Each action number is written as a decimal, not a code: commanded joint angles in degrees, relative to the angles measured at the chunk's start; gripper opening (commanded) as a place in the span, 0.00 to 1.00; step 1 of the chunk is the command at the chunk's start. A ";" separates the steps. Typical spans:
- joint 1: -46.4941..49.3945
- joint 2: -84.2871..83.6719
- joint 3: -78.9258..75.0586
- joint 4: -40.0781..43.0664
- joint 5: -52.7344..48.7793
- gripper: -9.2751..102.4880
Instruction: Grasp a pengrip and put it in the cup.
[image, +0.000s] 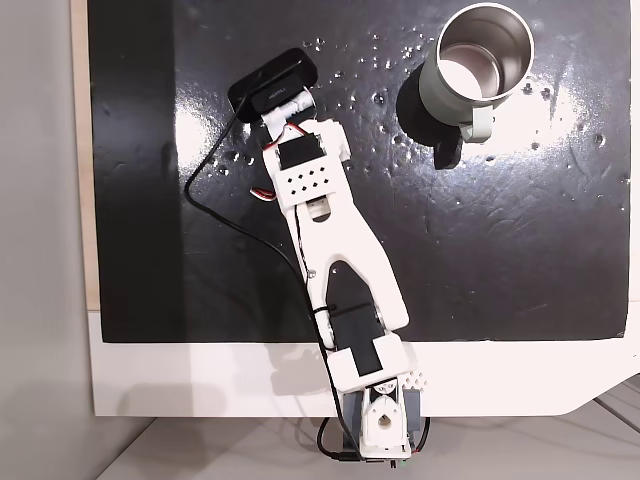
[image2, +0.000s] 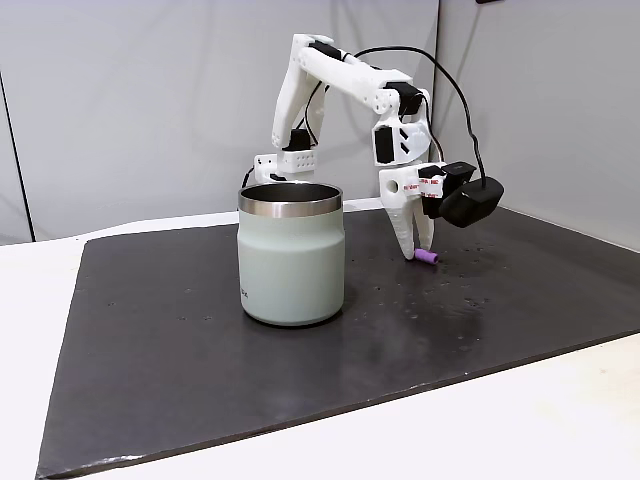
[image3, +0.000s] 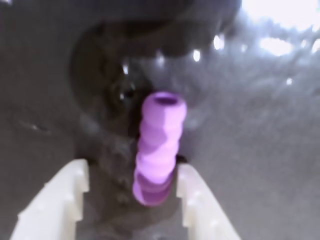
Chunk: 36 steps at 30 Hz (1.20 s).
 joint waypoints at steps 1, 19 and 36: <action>1.32 -0.26 -3.16 -2.64 0.00 0.18; 3.60 6.06 -9.84 8.09 4.31 0.08; 17.49 30.67 -10.55 15.12 5.80 0.08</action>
